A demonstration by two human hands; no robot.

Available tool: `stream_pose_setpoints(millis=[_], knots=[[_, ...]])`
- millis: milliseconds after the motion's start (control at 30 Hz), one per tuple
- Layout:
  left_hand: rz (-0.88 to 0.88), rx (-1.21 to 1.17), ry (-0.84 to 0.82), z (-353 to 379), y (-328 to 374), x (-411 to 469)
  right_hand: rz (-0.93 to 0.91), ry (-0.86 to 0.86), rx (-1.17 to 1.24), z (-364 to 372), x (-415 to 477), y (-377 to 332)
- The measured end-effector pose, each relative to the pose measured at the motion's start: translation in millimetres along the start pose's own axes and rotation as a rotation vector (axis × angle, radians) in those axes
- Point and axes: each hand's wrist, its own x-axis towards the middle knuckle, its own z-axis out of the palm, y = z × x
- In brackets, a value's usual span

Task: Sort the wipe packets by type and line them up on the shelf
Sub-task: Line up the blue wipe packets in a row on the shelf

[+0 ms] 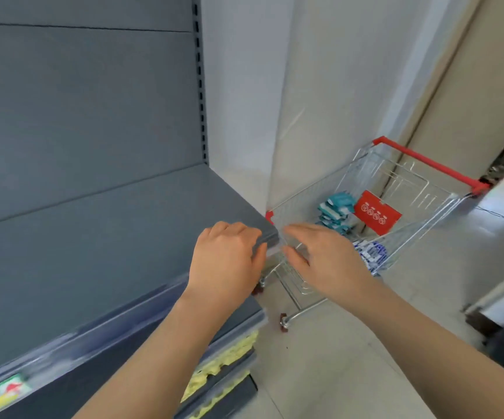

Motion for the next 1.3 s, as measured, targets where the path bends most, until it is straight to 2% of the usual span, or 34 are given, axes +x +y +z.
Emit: stream_pose_setpoints(millis=[167,367,600,833,1067,1300], knots=[[0.067,-0.02,-0.108,67.0,84.7,48.0,0.116,-0.026,-0.064,-22.5,-3.5,110.6],[0.121,-0.027,-0.228,158.0,152.8,122.7,0.268,-0.07,-0.074,-29.4,25.5,229.3],[0.13,-0.065,-0.323,281.5,203.0,234.1,0.418,-0.117,-0.113,-28.6,103.1,379.3],[0.099,-0.062,-0.459,386.9,236.6,331.5,0.525,-0.258,-0.065,-13.4,177.3,521.9],[-0.01,-0.048,-0.621,501.5,254.6,389.9,0.408,-0.426,-0.109,42.1,251.3,650.8],[-0.38,-0.137,-0.855,626.4,252.0,403.7,0.206,-0.712,-0.052,129.6,308.5,766.8]])
